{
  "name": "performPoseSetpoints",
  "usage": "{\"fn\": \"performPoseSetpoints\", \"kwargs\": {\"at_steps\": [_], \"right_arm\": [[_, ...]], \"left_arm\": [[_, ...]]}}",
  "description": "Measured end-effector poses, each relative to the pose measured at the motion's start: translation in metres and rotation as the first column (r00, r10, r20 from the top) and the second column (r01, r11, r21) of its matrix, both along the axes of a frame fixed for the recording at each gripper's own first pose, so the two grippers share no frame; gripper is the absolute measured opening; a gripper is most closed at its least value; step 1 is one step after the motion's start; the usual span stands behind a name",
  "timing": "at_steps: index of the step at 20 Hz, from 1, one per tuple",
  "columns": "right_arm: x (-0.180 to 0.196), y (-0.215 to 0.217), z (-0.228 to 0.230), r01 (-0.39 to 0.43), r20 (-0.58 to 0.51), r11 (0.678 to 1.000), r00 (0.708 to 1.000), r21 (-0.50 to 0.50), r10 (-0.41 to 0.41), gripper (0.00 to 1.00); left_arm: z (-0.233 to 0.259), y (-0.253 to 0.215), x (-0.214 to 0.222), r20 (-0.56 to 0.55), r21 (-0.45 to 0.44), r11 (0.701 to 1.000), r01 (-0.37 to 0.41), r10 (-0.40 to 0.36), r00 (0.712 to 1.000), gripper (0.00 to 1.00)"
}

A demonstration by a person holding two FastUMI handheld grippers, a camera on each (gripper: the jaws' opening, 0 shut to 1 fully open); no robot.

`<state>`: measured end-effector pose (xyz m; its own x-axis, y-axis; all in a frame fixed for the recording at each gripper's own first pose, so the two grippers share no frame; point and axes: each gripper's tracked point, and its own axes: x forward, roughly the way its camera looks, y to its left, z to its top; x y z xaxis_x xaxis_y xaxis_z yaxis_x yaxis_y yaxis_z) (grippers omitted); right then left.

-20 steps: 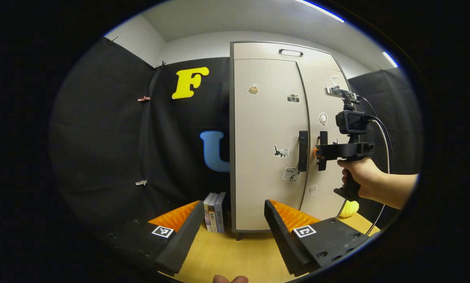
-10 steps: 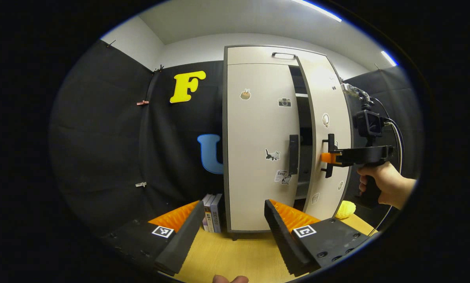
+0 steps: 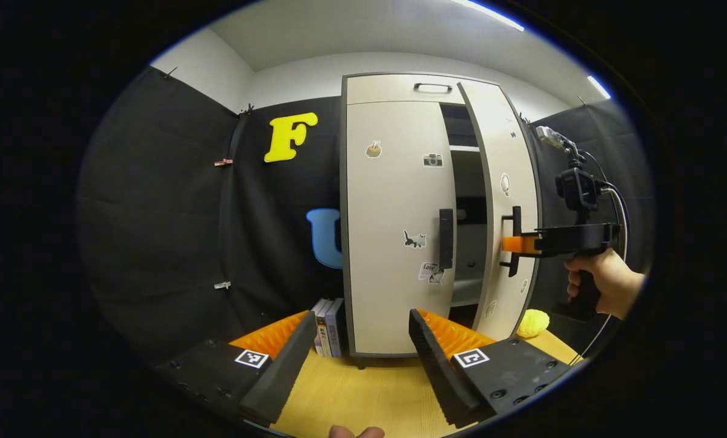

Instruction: Open the right door of the double-door shoe cabinet with the right hand, and open the left door with the left hand.

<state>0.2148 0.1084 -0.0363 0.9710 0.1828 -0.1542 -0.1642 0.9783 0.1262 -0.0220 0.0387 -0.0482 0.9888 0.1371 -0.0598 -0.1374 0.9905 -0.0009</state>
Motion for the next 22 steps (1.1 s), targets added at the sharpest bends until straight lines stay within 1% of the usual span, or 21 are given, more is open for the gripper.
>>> {"fn": "performPoseSetpoints", "kwargs": {"at_steps": [7,17,20,22], "right_arm": [[-0.010,-0.013,0.003,0.002,0.006,1.000,1.000,0.011,-0.003,0.20],[-0.023,-0.034,0.006,-0.001,0.006,0.999,1.000,0.049,0.000,0.20],[-0.028,-0.048,0.007,0.025,0.012,0.998,1.000,0.049,-0.025,0.20],[-0.029,-0.061,0.008,0.058,0.015,0.998,0.998,0.023,-0.058,0.19]], "left_arm": [[0.001,-0.018,-0.004,0.002,0.005,1.000,0.019,-0.019,1.000,0.95],[0.001,-0.044,0.015,-0.001,0.002,0.998,0.067,-0.067,0.998,0.95],[0.001,-0.051,0.019,-0.001,0.011,0.997,0.079,-0.079,0.997,0.95],[0.002,-0.058,0.022,0.002,0.006,0.996,0.089,-0.089,0.996,0.95]]}}
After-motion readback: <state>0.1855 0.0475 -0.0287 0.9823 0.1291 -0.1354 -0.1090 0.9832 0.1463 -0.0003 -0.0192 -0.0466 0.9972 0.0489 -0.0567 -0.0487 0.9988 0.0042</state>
